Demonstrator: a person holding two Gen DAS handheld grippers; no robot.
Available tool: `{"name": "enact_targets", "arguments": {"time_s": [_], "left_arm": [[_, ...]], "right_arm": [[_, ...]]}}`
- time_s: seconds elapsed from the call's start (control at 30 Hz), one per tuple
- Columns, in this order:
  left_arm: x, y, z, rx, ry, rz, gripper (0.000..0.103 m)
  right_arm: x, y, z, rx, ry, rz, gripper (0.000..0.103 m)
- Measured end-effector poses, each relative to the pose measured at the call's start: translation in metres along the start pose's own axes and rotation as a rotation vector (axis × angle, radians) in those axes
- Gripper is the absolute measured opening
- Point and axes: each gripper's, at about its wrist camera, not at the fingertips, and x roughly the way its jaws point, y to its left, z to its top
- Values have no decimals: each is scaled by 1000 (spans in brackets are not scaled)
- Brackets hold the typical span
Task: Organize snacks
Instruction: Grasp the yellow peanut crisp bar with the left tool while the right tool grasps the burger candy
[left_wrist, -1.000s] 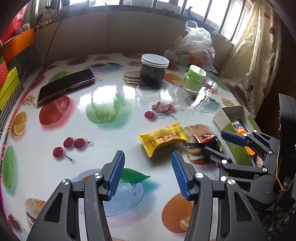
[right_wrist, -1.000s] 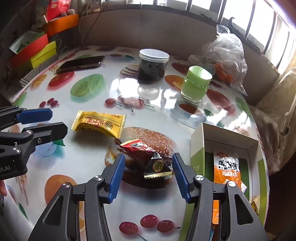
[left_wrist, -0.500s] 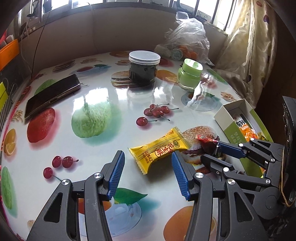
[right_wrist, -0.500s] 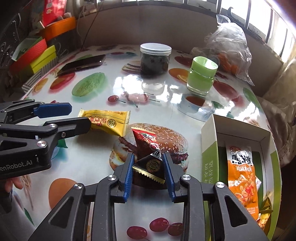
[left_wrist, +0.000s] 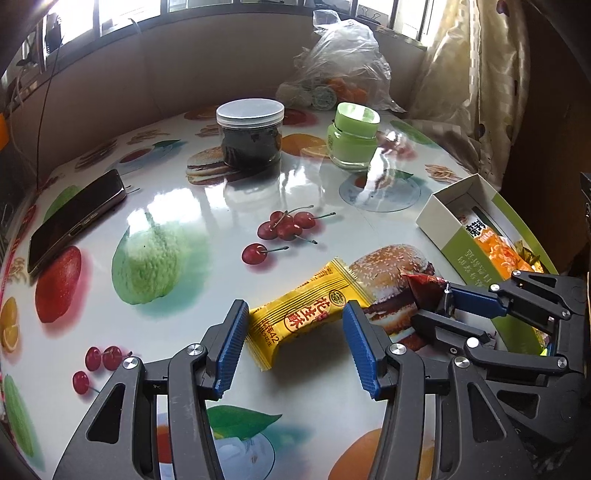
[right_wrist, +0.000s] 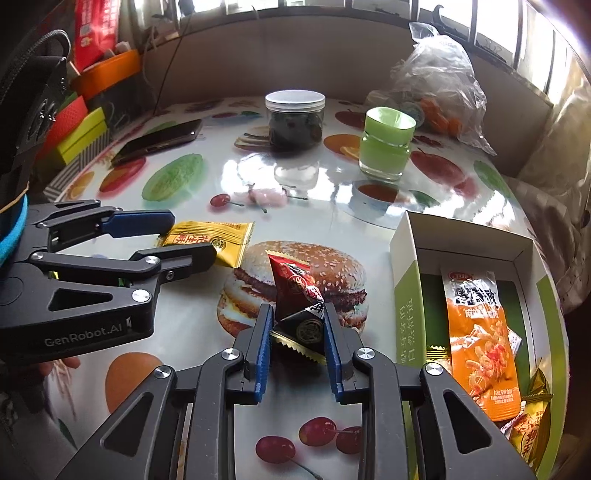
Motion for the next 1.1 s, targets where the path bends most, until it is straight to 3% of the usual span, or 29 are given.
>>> {"name": "enact_targets", "arguments": {"time_s": [0.4,0.6,1.1], "left_arm": [[2,-2,9,64,-6,40,54],[13,-8,11,84,28,22,54],[19,-6,9,35,34,23,54]], "right_arm": [[-4,-2,-3,18,-9,9,25],[-4,-3,-4,28,-7,17,25],[-7,-5,-5,37,-16,28,25]]}}
